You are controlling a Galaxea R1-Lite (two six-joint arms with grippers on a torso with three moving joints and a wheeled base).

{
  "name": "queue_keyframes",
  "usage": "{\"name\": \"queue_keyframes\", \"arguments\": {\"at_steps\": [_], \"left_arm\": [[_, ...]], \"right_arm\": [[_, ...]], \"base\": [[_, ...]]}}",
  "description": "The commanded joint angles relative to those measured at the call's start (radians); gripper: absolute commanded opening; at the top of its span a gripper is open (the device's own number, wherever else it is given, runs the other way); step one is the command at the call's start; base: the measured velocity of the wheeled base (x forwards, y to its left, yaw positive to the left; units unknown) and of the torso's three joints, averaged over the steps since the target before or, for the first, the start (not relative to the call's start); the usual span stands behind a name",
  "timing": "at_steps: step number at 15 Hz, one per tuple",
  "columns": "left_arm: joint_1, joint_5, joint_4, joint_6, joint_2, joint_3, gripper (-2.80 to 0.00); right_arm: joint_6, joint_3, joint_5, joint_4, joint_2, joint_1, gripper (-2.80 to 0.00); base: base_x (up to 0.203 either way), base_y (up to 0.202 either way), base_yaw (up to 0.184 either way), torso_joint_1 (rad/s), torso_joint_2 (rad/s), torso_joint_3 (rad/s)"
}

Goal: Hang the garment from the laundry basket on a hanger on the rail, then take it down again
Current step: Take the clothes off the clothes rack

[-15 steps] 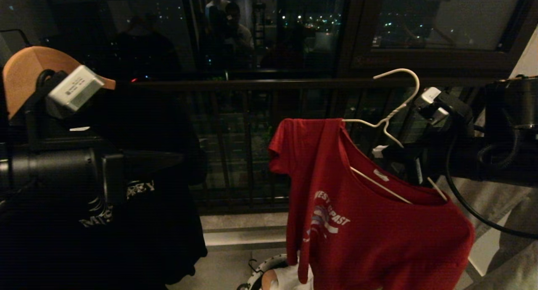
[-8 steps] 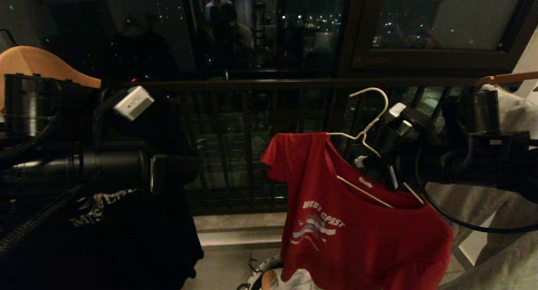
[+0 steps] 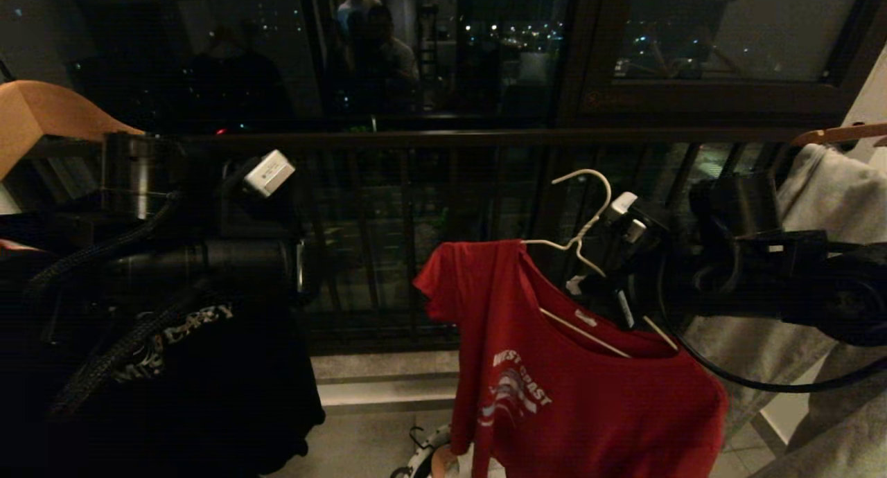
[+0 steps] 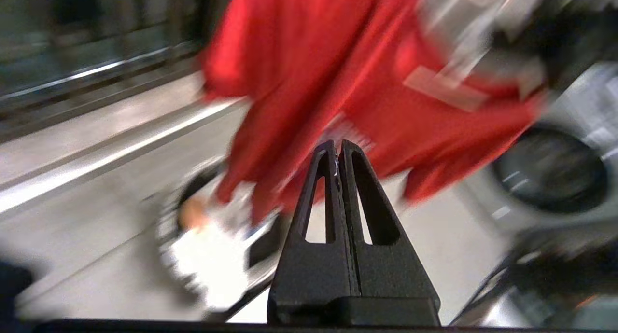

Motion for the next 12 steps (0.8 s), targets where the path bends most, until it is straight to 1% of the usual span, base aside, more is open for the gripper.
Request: {"name": "queue_keyframes", "arguments": {"at_steps": [1, 3, 4, 5, 6, 7, 8, 9, 10, 12], "left_arm": [[-0.021, 0.002, -0.064, -0.07, 0.06, -0.003, -2.8], [-0.048, 0.012, -0.069, -0.084, 0.073, -0.003, -2.8], [-0.085, 0.029, -0.07, -0.092, 0.088, 0.001, -2.8], [-0.113, 0.067, -0.074, -0.095, 0.117, 0.004, -2.8], [-0.137, 0.117, -0.092, -0.096, 0.145, 0.007, -2.8], [-0.162, 0.167, -0.138, -0.097, 0.173, 0.016, -2.8], [-0.186, 0.205, -0.198, -0.098, 0.19, 0.034, -2.8], [-0.203, 0.226, -0.245, -0.098, 0.197, 0.052, -2.8], [-0.215, 0.244, -0.284, -0.098, 0.201, 0.066, 0.0], [-0.22, 0.261, -0.301, -0.096, 0.205, 0.067, 0.0]], "right_arm": [[-0.001, 0.0, 0.002, -0.005, 0.037, 0.016, -2.8], [0.017, -0.001, -0.001, -0.041, 0.054, 0.029, -2.8], [0.06, -0.001, -0.003, -0.073, 0.062, 0.043, -2.8], [0.094, -0.001, -0.006, -0.095, 0.064, 0.056, -2.8], [0.105, -0.001, -0.007, -0.099, 0.065, 0.068, -2.8], [0.116, 0.0, -0.008, -0.1, 0.065, 0.082, -2.8], [0.147, 0.0, -0.01, -0.104, 0.065, 0.102, -2.8], [0.188, 0.001, -0.01, -0.124, 0.065, 0.12, -2.8], [0.209, 0.003, -0.017, -0.15, 0.071, 0.13, -2.8], [0.215, 0.006, -0.026, -0.157, 0.072, 0.14, -2.8]], "base": [[0.0, 0.0, 0.0, 0.0, 0.0, 0.0], [0.0, 0.0, 0.0, 0.0, 0.0, 0.0], [0.0, 0.0, 0.0, 0.0, 0.0, 0.0], [0.0, 0.0, 0.0, 0.0, 0.0, 0.0], [0.0, 0.0, 0.0, 0.0, 0.0, 0.0], [0.0, 0.0, 0.0, 0.0, 0.0, 0.0], [0.0, 0.0, 0.0, 0.0, 0.0, 0.0], [0.0, 0.0, 0.0, 0.0, 0.0, 0.0], [0.0, 0.0, 0.0, 0.0, 0.0, 0.0], [0.0, 0.0, 0.0, 0.0, 0.0, 0.0]]}}
